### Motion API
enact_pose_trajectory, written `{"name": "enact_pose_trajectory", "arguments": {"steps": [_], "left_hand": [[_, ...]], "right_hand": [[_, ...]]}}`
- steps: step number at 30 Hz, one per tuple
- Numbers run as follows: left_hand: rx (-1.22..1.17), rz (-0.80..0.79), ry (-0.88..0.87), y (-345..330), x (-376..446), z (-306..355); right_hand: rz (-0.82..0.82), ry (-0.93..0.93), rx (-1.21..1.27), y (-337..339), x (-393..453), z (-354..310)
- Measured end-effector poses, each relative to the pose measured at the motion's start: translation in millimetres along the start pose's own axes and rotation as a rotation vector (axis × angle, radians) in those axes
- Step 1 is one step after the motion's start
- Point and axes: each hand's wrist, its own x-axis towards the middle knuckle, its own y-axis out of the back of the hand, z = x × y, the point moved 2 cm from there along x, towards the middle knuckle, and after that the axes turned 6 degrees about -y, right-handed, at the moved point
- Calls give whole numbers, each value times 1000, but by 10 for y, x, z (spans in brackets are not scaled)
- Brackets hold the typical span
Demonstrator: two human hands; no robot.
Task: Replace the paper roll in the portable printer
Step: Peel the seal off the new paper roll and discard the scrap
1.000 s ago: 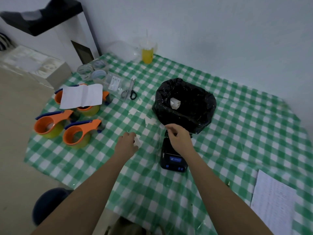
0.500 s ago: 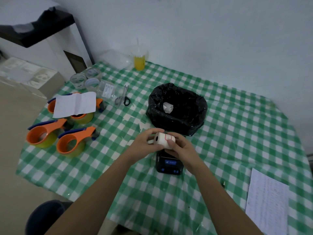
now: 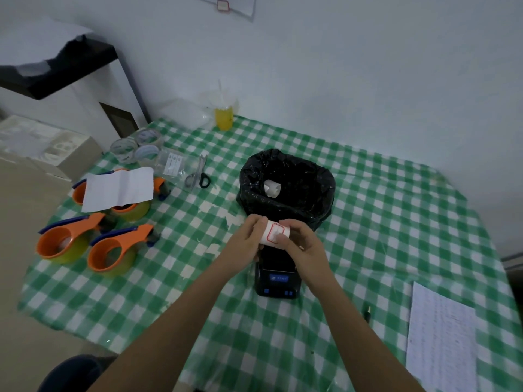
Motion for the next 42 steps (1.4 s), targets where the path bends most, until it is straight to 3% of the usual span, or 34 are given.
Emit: {"name": "enact_pose_trajectory", "arguments": {"steps": [3, 7, 15, 21, 42], "left_hand": [[49, 1, -81, 18, -7, 17], [90, 11, -142, 60, 1, 33], [163, -16, -161, 102, 33, 72], [179, -69, -140, 121, 42, 77], [70, -106, -69, 117, 80, 108]], "right_hand": [[95, 129, -199, 33, 35, -70], [103, 187, -260, 35, 22, -169], [50, 157, -240, 36, 15, -231], [6, 37, -232, 62, 44, -230], [11, 84, -241, 47, 3, -253]]}}
